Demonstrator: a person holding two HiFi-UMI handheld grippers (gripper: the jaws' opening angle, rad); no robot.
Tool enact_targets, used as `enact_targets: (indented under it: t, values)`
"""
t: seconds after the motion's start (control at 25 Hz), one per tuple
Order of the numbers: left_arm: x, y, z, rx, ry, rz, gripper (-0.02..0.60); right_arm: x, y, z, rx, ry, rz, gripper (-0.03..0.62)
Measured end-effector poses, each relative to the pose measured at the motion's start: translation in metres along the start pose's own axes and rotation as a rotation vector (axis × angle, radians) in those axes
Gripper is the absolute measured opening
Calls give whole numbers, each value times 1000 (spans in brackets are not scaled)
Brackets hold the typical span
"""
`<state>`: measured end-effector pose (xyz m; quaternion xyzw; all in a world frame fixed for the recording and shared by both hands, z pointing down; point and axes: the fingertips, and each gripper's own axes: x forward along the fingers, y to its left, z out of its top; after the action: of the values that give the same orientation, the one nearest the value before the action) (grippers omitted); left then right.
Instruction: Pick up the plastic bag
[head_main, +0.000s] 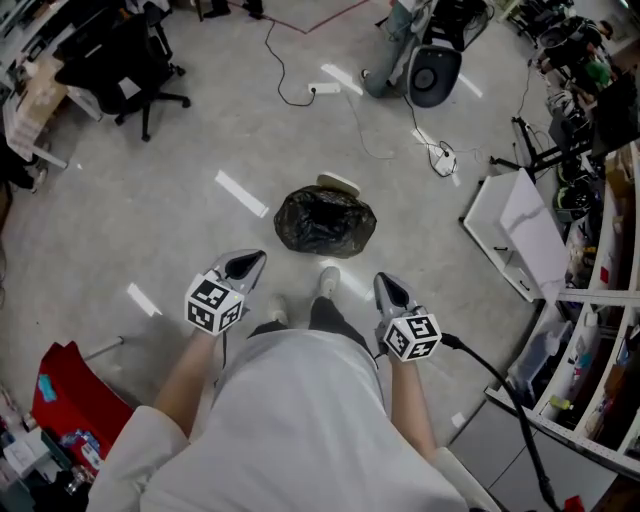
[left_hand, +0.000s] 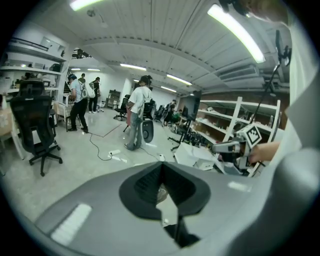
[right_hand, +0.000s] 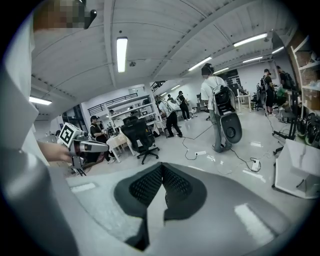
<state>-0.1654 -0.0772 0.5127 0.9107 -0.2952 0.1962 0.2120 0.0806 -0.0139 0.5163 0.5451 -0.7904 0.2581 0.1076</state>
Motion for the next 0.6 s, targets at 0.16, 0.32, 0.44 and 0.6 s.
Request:
enact_targets:
  t: [0.16,0.32,0.44,0.6]
  values:
    - [29,0,13,-24,3,33,5,18,-35,15,-8,16,38,2]
    - [64,-1,24,-42,5,58,5,33,-73,24,-13,33,70,2]
    - [87,-2,31,-50,4,77,5,44,-97,28,-30,53,102,2]
    - [111,-4,33,-64,24,103,5,58,-120,29,-40,87,146,2]
